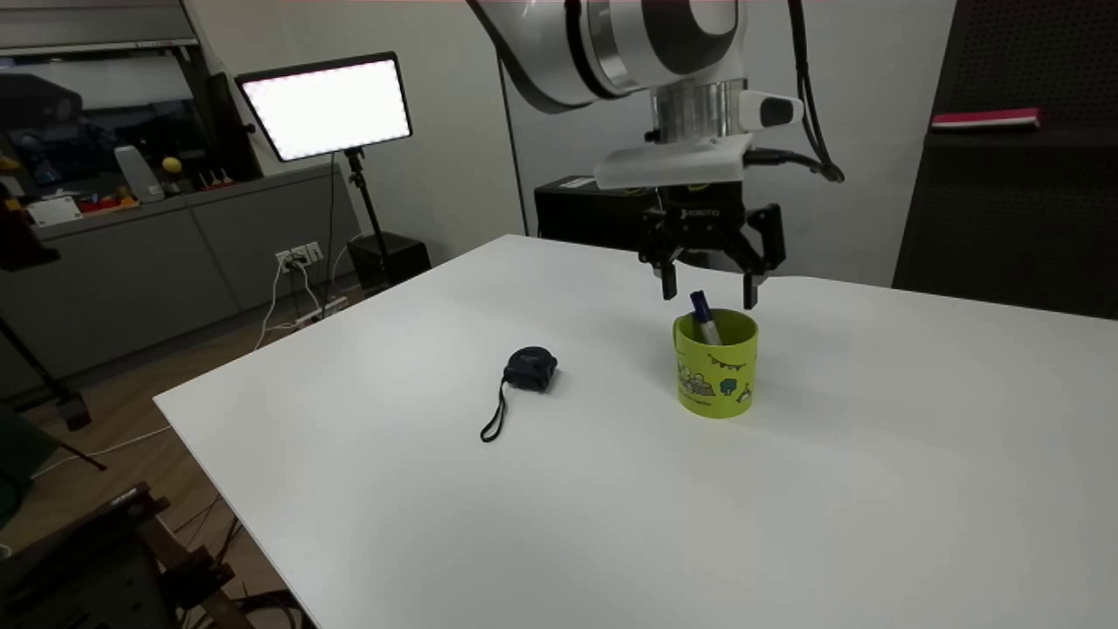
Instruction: Remove the black marker from the yellow mug
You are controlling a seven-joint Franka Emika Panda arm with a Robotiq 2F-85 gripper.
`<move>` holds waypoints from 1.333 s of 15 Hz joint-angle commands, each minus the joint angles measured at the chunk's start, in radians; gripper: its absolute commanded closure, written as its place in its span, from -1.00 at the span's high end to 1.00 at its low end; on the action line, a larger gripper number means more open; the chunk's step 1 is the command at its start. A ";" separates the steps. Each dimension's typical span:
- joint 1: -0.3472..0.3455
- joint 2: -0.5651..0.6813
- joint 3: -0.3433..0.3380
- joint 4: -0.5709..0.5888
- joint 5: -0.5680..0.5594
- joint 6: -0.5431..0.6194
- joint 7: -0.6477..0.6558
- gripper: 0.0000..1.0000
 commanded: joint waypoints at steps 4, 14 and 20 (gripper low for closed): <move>-0.001 0.042 -0.010 0.068 -0.020 -0.021 0.034 1.00; 0.003 0.056 -0.017 0.087 -0.028 -0.026 0.037 -0.35; 0.003 0.058 -0.019 0.089 -0.040 -0.024 0.036 -1.00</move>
